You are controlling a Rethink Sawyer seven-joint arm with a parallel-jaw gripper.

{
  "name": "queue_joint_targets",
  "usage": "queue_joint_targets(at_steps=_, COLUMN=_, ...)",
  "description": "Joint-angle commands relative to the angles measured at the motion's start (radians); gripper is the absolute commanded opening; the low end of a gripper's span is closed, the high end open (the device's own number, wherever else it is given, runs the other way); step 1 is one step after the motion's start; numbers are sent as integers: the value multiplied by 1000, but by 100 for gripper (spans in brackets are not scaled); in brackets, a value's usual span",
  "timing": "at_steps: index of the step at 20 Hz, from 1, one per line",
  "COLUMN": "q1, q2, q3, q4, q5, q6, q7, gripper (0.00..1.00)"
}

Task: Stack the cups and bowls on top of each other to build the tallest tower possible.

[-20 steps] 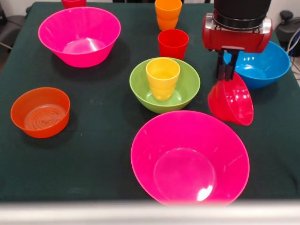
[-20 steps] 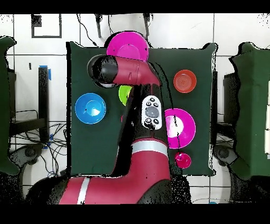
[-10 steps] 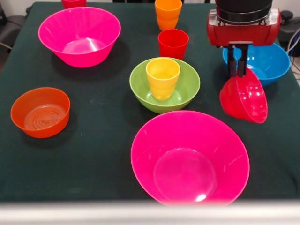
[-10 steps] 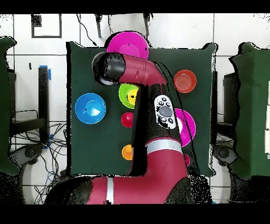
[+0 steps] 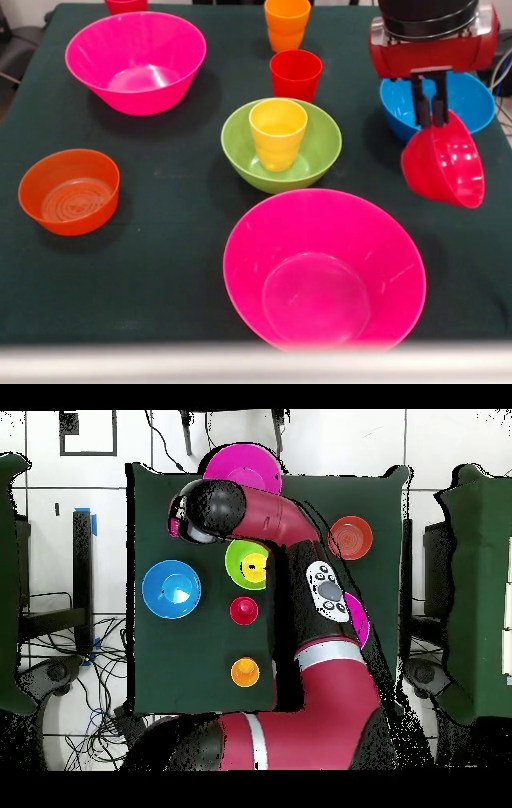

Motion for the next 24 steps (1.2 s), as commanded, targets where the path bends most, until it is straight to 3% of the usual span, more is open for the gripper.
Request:
queue_joint_targets(at_steps=1, q1=-65, q2=10, q3=229, q4=128, q5=4, q6=44, q7=-209, gripper=0)
queue_joint_targets(at_steps=13, q1=-219, q2=39, q3=438, q4=205, q5=-32, q6=87, q7=-243, gripper=0)
queue_joint_targets(at_steps=15, q1=-211, q2=48, q3=423, q4=179, q5=-69, q6=82, q7=-234, gripper=0)
queue_joint_targets(at_steps=20, q1=-124, q2=60, q3=285, q4=76, q5=-227, q6=1, q7=-180, gripper=0)
queue_joint_targets(at_steps=24, q1=-103, q2=80, q3=262, q4=38, q5=-279, q6=1, q7=-146, gripper=0)
